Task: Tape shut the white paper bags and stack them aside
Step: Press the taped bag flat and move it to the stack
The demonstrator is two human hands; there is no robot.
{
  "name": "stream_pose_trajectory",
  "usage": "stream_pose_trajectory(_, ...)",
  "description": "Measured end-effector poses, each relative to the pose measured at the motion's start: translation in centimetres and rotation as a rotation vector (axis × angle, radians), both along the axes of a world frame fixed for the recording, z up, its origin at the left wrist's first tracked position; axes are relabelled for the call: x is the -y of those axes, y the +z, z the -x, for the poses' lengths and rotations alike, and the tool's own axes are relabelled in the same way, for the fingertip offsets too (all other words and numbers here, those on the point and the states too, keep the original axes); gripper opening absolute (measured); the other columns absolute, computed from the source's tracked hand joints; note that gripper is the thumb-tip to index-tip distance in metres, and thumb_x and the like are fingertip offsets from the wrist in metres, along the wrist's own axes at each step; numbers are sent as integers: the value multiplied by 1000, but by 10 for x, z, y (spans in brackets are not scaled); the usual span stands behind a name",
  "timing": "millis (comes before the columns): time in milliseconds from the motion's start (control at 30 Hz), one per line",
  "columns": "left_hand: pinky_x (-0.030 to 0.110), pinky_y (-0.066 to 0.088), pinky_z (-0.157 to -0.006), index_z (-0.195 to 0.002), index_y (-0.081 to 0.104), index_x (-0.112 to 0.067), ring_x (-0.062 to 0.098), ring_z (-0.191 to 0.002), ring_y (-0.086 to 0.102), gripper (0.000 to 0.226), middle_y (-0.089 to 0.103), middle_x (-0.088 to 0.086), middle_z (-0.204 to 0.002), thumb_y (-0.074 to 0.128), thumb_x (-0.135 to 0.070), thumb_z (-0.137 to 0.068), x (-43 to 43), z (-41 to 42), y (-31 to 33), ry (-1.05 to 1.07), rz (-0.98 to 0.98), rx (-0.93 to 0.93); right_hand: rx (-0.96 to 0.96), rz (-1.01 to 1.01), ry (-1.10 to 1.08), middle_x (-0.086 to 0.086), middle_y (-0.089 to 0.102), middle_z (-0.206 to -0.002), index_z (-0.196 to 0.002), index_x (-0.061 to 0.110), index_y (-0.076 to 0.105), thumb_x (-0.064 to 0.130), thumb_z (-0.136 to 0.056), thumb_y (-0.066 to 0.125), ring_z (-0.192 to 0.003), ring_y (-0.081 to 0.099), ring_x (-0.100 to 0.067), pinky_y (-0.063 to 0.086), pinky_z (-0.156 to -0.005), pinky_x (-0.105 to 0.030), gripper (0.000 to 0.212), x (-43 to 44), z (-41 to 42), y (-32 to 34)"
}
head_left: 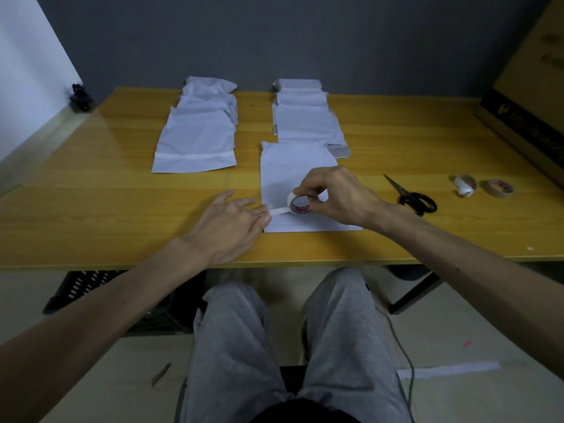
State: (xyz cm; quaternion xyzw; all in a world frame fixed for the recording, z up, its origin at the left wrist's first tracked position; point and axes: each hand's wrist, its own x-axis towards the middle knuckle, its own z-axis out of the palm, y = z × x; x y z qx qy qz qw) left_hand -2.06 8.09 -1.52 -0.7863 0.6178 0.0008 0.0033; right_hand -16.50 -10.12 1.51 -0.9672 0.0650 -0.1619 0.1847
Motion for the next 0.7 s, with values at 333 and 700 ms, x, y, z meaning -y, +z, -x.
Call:
stream_pose_trajectory(333,36,10,-119,-144,42,-27,4,-141,28,67,37,-17,-150,1,-45,-95,0,0,-1,-7,-15,20,-98,58,39,14,52,-84,-104,12,74,-4,-80,64,-74,48,-3,39,-70,-16,30,10,11,6)
stream_pose_trajectory(700,35,11,-119,-138,51,-23,5,-141,28,69,43,-13,-147,3,-49,-95,-2,-3,-5,-58,79,-8,-95,160,42,-5,54,-107,-112,12,71,-5,-89,55,-84,55,-17,44,-67,-25,32,7,17,-1)
